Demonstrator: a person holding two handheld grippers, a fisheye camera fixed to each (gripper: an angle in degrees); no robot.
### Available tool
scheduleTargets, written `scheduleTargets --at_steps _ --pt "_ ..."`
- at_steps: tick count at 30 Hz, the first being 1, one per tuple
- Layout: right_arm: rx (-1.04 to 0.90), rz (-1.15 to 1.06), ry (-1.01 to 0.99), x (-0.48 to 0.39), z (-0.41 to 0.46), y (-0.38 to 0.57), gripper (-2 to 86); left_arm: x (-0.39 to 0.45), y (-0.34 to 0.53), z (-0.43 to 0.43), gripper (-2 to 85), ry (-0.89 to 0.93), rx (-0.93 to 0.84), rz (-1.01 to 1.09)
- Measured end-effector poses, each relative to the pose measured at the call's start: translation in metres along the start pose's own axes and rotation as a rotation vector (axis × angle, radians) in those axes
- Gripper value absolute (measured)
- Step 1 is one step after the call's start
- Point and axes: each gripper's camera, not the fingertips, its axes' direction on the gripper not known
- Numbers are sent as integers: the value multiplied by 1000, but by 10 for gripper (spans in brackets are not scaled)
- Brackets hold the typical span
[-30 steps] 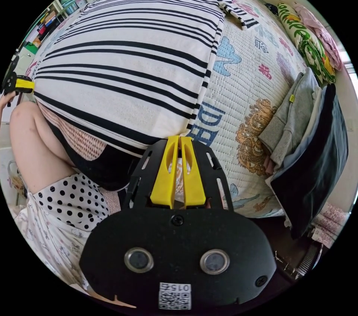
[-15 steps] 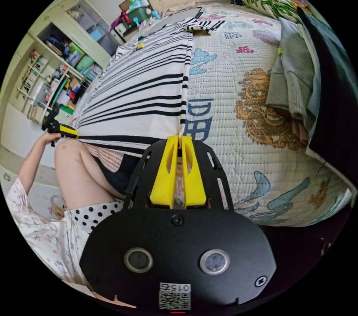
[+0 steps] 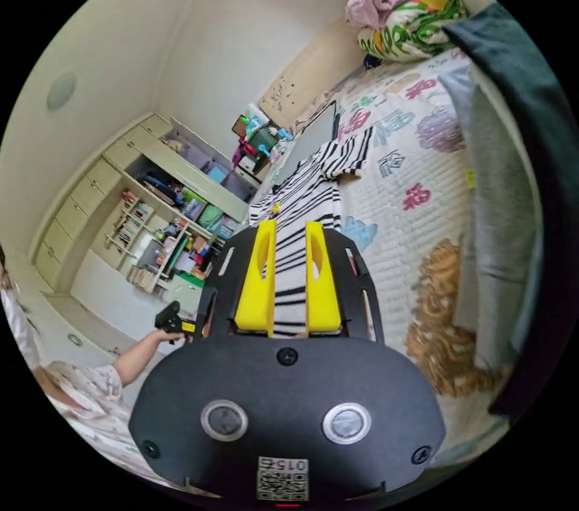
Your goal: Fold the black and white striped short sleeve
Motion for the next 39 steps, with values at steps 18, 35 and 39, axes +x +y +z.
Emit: scheduleTargets --at_steps 18,35,39 --pt "202 495 -157 230 59 -206 15 -129 28 18 -1 151 -30 19" --pt "216 510 -224 283 16 -227 5 -58 -459 -92 57 276 713 140" --pt "213 512 -237 291 17 -222 5 -22 -530 -62 77 344 695 77"
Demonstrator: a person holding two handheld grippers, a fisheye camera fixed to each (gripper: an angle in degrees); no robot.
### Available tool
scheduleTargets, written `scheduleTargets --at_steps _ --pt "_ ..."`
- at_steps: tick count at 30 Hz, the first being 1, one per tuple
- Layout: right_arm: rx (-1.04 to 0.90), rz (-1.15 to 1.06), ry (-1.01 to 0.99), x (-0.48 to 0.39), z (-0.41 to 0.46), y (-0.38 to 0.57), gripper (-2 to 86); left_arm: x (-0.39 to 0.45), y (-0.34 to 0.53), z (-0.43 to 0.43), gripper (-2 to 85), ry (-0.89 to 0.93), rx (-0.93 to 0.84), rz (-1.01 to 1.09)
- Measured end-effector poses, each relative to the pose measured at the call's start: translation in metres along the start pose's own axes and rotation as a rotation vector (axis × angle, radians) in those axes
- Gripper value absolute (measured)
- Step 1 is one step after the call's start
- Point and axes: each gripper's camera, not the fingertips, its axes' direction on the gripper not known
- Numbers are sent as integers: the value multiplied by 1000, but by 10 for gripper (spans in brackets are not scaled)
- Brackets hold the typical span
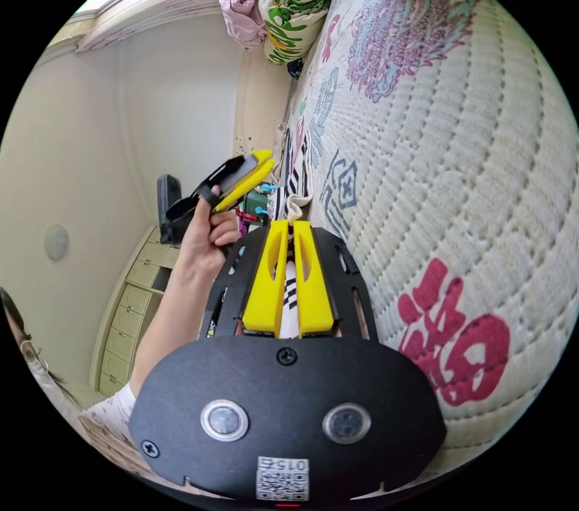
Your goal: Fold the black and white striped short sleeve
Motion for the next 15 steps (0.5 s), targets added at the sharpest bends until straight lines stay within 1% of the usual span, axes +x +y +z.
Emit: scheduleTargets --at_steps 3,4,6,7,10,12,13,15 --pt "-12 -4 -7 8 1 3 5 1 -11 39 102 -54 18 -56" --pt "-15 -6 -10 11 2 5 5 -7 -12 47 111 -45 38 -110" --pt "-22 -9 -12 16 5 7 5 -22 -10 59 113 -27 32 -179" --pt "-27 -11 -12 20 7 9 5 -26 -7 67 109 -61 15 -179" --pt "-29 -28 -1 27 13 19 5 -27 5 77 86 -135 -4 -125" --pt "-30 -39 6 31 18 27 5 -29 8 73 46 -143 -19 -108" --pt "-28 -49 8 34 20 32 5 -34 13 64 26 -125 -2 -114" --pt "-24 -74 14 36 24 39 5 -44 25 37 18 -84 79 -124"
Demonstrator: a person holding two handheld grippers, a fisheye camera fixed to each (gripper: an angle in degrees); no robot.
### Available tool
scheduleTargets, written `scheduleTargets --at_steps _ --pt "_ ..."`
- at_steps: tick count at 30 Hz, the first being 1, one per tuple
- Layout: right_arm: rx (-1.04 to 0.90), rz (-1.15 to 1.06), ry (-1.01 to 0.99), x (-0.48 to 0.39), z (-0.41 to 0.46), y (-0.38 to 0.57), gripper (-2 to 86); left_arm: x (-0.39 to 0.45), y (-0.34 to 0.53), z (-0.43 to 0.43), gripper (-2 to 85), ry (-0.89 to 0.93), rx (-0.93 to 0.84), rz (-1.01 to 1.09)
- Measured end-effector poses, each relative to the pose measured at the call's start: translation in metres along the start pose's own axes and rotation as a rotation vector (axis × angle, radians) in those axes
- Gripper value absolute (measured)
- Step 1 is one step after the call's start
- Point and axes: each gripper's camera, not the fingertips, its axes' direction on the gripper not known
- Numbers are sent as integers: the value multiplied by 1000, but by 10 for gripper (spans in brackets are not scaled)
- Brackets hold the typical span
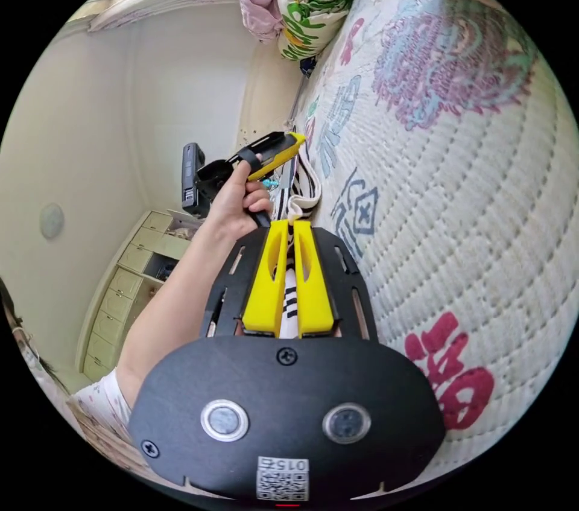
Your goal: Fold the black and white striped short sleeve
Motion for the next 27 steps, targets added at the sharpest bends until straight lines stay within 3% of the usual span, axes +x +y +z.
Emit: scheduleTargets --at_steps 7,11,14,17,21,23,27 --pt "-85 -441 -11 -52 38 54 7 -128 93 -183 15 4 322 -15" --pt "-298 -695 -30 -80 91 116 11 -211 201 -250 20 -28 300 -55" --pt "-508 -754 -43 -74 135 152 20 -255 275 -258 30 -58 244 -133" --pt "-602 -866 -36 -69 151 181 54 -289 325 -261 71 -50 219 -205" --pt "-506 -911 30 -52 141 183 89 -301 352 -284 78 -43 242 -214" --pt "-389 -904 120 -30 140 183 99 -274 351 -288 80 59 211 -77" --pt "-410 -877 249 -5 171 192 107 -207 356 -270 81 234 138 145"
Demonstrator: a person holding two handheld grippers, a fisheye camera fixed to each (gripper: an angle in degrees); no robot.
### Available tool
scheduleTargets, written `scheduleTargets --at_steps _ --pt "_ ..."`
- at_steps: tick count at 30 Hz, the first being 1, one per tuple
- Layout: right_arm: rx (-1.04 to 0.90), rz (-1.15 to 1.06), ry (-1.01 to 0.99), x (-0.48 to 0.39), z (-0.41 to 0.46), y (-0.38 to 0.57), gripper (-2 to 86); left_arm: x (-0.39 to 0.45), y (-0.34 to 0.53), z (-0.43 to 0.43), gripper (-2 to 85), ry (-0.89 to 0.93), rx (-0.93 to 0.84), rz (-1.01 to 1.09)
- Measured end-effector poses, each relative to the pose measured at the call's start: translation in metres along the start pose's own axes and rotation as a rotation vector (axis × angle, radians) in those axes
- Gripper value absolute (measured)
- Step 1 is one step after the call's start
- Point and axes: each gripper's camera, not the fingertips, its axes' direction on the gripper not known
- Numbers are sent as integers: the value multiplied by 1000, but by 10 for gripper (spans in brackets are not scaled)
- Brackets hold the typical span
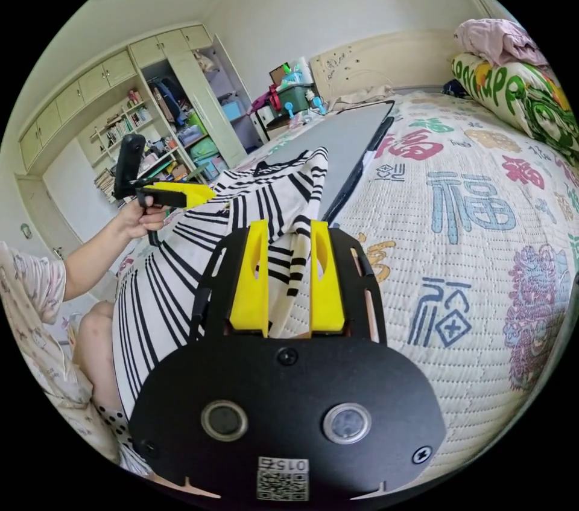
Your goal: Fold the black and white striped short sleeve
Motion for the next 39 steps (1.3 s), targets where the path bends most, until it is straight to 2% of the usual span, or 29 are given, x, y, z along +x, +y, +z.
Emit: scheduleTargets --at_steps 3,5,10,14,19,27,30,34,36,39 --pt "-32 35 46 7 24 5 98 47 9 32 86 39 -92 136" --pt "-78 76 85 18 47 8 89 71 22 50 92 -17 -167 208" --pt "-193 55 135 26 88 11 66 88 53 57 84 -147 -187 229" --pt "-148 159 37 65 90 21 13 94 75 53 42 -227 -147 229" --pt "-124 274 -74 106 98 35 3 112 86 51 22 -289 -147 277" --pt "-94 289 -111 132 106 49 31 115 90 36 49 -180 -150 301" --pt "-43 226 -106 128 101 53 55 125 88 29 67 -201 -122 327" --pt "-38 97 7 105 109 53 75 133 82 17 75 -188 -57 348" --pt "-55 97 31 105 115 55 67 136 78 20 67 -186 -67 351" --pt "-52 123 47 111 119 60 11 142 71 30 38 -182 -107 368"
